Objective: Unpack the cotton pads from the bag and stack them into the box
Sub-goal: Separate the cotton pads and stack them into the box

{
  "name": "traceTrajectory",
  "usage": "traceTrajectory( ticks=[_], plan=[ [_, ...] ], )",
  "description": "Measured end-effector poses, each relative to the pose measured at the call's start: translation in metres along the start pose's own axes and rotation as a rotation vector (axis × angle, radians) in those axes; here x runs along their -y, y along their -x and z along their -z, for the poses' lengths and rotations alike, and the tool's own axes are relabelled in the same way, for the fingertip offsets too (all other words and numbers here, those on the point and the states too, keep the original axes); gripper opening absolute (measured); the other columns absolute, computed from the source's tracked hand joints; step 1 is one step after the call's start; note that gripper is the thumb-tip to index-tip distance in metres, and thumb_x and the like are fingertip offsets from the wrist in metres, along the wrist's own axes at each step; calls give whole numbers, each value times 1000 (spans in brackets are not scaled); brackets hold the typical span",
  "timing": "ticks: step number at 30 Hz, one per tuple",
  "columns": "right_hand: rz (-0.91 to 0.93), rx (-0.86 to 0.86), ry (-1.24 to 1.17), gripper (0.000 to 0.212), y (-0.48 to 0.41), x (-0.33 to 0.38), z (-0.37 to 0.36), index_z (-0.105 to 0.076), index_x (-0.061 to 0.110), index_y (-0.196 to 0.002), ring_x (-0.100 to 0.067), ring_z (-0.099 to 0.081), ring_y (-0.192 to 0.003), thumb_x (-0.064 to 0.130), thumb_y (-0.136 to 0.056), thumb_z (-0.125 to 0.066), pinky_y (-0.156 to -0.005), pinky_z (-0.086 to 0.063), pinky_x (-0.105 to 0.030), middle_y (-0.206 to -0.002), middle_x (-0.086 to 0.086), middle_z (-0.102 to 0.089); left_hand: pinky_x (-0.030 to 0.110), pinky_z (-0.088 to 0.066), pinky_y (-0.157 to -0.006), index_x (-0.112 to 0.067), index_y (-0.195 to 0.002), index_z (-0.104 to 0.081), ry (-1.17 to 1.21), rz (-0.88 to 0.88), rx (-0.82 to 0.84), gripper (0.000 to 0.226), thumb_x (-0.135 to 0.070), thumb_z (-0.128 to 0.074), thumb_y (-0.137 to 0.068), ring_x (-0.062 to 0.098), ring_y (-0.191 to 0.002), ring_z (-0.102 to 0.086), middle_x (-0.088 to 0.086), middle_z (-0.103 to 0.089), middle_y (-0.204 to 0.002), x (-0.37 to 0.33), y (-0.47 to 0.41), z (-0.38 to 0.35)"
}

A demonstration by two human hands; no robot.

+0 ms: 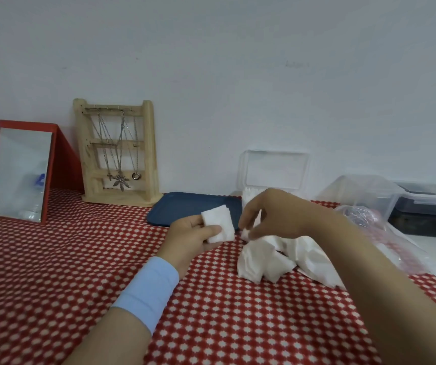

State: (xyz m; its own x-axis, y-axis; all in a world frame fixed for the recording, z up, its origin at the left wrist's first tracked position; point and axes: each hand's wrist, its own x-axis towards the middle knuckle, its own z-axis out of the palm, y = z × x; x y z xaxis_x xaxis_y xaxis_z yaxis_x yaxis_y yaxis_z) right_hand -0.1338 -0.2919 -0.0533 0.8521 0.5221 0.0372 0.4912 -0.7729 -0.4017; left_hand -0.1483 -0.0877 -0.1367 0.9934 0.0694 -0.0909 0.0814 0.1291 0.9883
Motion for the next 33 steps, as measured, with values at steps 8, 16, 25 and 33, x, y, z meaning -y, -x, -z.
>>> traceTrajectory(
  ticks=[8, 16, 25, 33],
  plan=[
    [-8, 217, 95, 30, -3, -5, -12, -76, 39, -106, -1, -60, -88, 21, -83, -80, -78, -45, -17, -96, 19, -67, 33, -63, -82, -10, -113, -71, -2, -24, -17, 24, -1, -70, -91, 24, -104, -73, 8, -75, -114, 0, 1, -2],
    [-9, -99, -376, 3, -1, -7, -1, -73, 13, -94, 1, -62, -61, 13, -91, -73, -62, -50, -16, -77, 8, -69, 35, -64, -78, -20, -90, -72, -38, -67, -129, 13, -12, -64, -98, 25, -102, -72, 6, -74, -108, -1, 2, -1],
    [-130, -120, -713, 14, -7, 5, -18, -75, 2, -99, -22, -71, -73, 13, -90, -74, -68, -62, -38, -96, -17, -75, 38, -63, -82, -14, -106, -78, 34, -58, -18, 14, -18, -69, -96, 23, -101, -75, 6, -79, -106, -1, 7, -7],
    [-155, -253, -616, 18, -11, 9, -22, -76, 1, -90, -1, -52, -45, 18, -87, -79, -44, -38, -10, -57, 2, -64, 34, -63, -76, -5, -111, -74, 141, 31, 23, 19, -13, -61, -101, 26, -99, -76, 13, -78, -106, -2, 7, -6]
  ],
)
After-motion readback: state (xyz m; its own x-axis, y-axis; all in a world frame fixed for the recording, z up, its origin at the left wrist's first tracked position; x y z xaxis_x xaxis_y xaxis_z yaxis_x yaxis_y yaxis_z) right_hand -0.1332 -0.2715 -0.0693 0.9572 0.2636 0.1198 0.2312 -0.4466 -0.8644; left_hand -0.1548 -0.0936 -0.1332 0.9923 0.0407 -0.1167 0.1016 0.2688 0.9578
